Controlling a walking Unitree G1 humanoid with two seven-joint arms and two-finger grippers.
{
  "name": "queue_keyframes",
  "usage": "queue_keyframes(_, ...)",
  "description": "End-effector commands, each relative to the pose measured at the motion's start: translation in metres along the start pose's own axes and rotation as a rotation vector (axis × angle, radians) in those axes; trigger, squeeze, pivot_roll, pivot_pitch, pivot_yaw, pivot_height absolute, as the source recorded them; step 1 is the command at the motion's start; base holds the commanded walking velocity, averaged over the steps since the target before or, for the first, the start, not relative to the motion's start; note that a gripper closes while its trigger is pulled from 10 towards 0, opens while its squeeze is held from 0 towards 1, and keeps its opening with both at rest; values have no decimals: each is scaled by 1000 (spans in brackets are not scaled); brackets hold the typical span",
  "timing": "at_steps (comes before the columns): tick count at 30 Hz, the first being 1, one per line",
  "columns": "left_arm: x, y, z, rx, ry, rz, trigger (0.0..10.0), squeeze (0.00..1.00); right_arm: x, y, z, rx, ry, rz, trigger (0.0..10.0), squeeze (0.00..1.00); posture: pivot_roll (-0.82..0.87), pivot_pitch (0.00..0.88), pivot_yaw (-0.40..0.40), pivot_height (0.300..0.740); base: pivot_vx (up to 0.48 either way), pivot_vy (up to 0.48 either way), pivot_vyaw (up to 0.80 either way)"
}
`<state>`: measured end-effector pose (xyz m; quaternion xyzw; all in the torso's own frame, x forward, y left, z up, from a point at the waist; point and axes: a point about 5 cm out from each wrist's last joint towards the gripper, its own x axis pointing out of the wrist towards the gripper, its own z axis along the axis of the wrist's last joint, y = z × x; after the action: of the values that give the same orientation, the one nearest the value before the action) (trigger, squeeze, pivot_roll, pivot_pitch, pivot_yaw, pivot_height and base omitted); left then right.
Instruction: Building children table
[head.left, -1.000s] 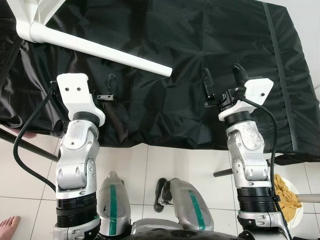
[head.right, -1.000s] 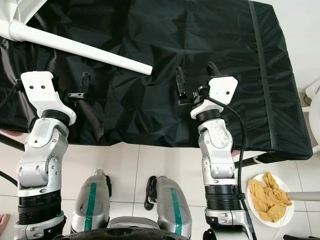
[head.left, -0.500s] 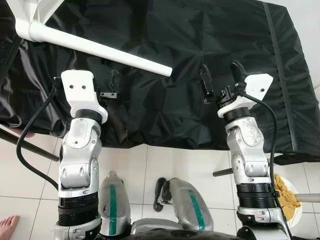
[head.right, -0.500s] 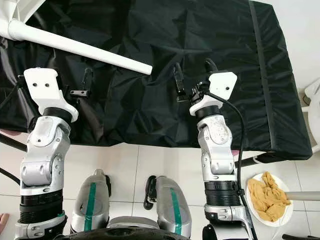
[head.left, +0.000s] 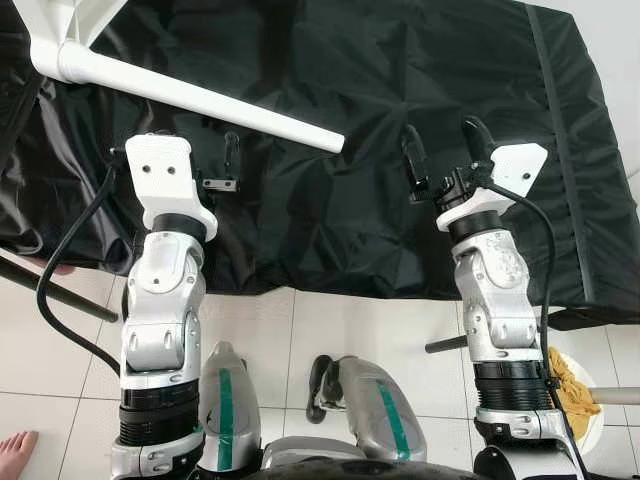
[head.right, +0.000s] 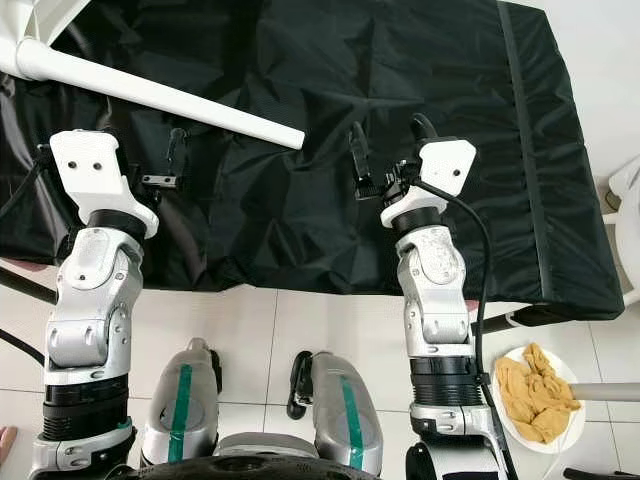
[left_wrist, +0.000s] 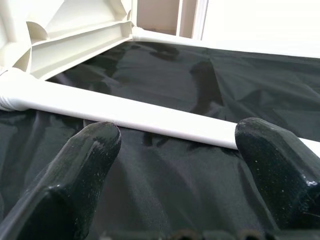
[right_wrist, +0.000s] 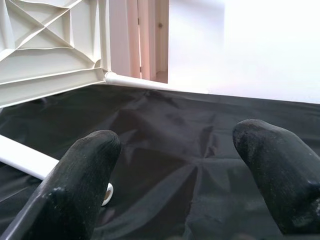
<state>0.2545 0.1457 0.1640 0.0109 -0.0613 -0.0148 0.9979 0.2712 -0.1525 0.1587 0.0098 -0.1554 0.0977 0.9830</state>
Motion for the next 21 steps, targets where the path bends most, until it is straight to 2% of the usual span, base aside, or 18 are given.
queue_keyframes(1, 0, -1, -1, -2, -7, 48, 10000, 0, 1, -4, -1, -4, 0, -8, 10000, 0, 141, 69, -122, 740, 0, 0, 0)
queue_keyframes(21, 0, -2, 1, -37, -34, 20, 10000, 0, 3, -4, 0, -7, -8, -3, 10000, 0, 141, 68, -125, 740, 0, 0, 0)
